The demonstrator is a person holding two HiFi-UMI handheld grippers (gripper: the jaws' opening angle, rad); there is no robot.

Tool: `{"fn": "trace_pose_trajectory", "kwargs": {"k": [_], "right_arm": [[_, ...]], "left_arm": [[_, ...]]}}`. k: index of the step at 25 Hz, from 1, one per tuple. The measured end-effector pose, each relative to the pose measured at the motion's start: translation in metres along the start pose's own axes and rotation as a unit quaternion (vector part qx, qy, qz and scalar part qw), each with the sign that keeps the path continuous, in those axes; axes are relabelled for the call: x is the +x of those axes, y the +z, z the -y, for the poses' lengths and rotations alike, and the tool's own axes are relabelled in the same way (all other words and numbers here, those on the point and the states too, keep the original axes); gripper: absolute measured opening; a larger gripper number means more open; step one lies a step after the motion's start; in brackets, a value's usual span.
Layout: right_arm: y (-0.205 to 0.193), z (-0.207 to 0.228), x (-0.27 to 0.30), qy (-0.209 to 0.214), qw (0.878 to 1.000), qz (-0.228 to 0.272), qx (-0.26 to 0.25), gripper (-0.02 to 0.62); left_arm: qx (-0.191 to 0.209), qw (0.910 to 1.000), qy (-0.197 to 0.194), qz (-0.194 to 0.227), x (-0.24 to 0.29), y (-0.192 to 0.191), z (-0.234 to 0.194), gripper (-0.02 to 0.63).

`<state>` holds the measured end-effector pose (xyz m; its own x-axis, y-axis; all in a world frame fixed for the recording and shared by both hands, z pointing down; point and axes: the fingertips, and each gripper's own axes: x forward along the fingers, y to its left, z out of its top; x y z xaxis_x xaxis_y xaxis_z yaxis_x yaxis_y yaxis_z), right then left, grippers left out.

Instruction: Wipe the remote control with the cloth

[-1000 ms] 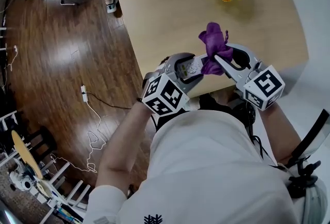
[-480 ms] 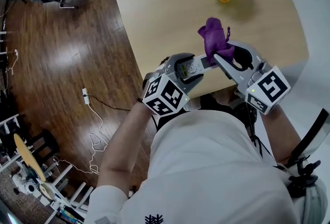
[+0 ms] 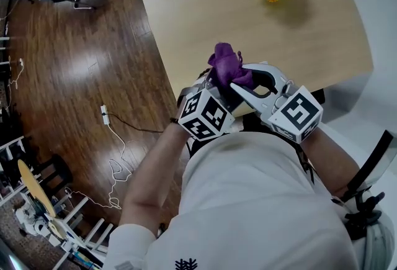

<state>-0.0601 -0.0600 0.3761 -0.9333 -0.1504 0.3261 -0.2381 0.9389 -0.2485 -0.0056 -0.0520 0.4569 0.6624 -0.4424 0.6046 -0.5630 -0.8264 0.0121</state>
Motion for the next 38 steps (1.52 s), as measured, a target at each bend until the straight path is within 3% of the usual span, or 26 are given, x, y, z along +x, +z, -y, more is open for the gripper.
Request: {"fn": "trace_pose_trajectory", "kwargs": {"k": [13, 18, 22, 25, 31, 35, 38], "right_arm": [[-0.035, 0.100, -0.066, -0.136, 0.989, -0.029, 0.044, 0.124], [-0.047, 0.109, -0.082, -0.155, 0.986, -0.033, 0.057, 0.124], [-0.062, 0.110, -0.086, -0.153, 0.985, -0.041, 0.070, 0.123], [-0.073, 0.108, -0.090, -0.147, 0.984, -0.053, 0.080, 0.124], [-0.087, 0.103, -0.096, -0.125, 0.986, -0.074, 0.087, 0.124], [-0.091, 0.102, -0.105, -0.114, 0.986, -0.086, 0.086, 0.124], [-0.096, 0.103, -0.114, -0.106, 0.986, -0.095, 0.083, 0.124]], "left_arm": [[-0.012, 0.9997, 0.018, -0.009, -0.013, -0.017, -0.014, 0.279], [-0.035, 0.9984, 0.042, -0.015, -0.010, -0.024, -0.024, 0.279], [-0.087, 0.9916, 0.094, -0.016, -0.003, -0.038, -0.048, 0.279], [-0.152, 0.9761, 0.153, -0.023, 0.002, -0.057, -0.066, 0.279], [-0.266, 0.9266, 0.261, -0.052, 0.011, -0.100, -0.095, 0.279], [-0.337, 0.8908, 0.297, -0.068, 0.022, -0.122, -0.103, 0.279], [-0.358, 0.8739, 0.319, -0.083, 0.032, -0.140, -0.108, 0.279]]}}
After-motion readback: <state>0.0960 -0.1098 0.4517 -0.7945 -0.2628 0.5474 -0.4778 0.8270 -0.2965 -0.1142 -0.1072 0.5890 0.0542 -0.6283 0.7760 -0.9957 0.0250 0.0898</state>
